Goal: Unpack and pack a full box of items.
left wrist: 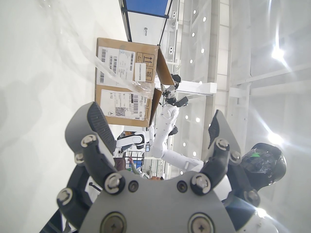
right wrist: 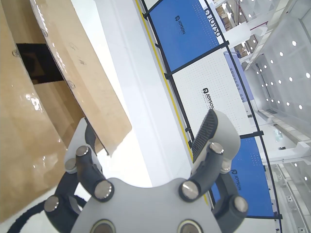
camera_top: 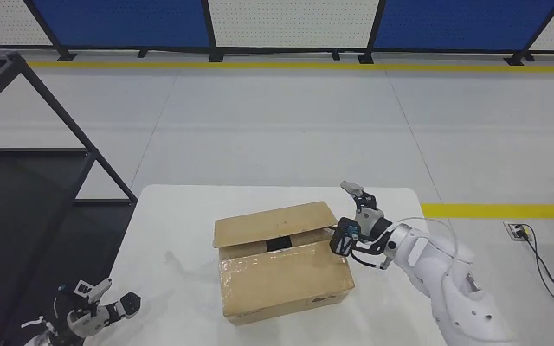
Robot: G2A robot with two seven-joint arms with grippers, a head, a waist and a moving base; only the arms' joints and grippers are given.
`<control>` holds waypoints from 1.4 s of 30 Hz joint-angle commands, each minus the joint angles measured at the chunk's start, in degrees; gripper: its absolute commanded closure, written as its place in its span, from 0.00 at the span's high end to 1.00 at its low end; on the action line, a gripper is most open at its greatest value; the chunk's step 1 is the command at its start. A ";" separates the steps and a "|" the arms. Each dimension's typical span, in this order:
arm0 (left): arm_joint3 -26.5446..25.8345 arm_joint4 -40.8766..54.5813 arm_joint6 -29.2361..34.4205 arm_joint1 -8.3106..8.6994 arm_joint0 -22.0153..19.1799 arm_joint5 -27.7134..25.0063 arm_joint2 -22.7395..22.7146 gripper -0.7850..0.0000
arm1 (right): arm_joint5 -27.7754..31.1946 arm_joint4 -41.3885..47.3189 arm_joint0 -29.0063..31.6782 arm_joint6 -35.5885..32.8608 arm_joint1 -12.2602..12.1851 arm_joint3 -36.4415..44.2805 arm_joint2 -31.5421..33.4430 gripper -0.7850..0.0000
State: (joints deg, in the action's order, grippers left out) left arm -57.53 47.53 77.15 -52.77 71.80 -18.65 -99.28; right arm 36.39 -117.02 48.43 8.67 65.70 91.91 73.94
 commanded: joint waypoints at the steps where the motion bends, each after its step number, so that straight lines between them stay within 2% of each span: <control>1: -0.56 -0.26 0.49 0.00 0.14 -0.41 0.06 1.00 | 1.33 -0.68 0.24 0.94 -0.47 -0.51 1.55 1.00; 13: -2.88 1.26 1.45 -0.08 1.14 -1.40 -0.58 1.00 | 10.97 -13.85 2.02 6.85 -3.74 -4.30 4.45 1.00; 18: -3.19 0.82 0.34 -0.11 1.09 -1.39 -0.63 1.00 | 14.34 -18.36 3.36 13.95 -4.99 -2.69 2.15 1.00; 24: -3.28 0.76 0.19 -0.13 1.11 -1.39 -0.59 1.00 | 13.57 -20.54 5.28 21.63 -6.15 0.31 0.17 1.00; 28: -3.28 0.76 0.19 -0.13 1.11 -1.39 -0.59 1.00 | 12.13 -20.05 5.88 23.67 -6.50 1.74 -0.62 1.00; 37: -3.28 0.76 0.19 -0.13 1.11 -1.39 -0.59 1.00 | 7.63 -15.41 6.13 22.87 -6.01 4.50 -4.55 1.00; 42: -3.28 0.76 0.19 -0.13 1.11 -1.39 -0.59 1.00 | 6.22 -13.94 4.66 19.17 -5.49 3.91 -6.74 1.00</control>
State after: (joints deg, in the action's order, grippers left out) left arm -60.80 48.28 77.33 -52.90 72.91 -20.04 -99.87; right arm 42.75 -131.35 53.40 28.55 60.15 96.03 67.24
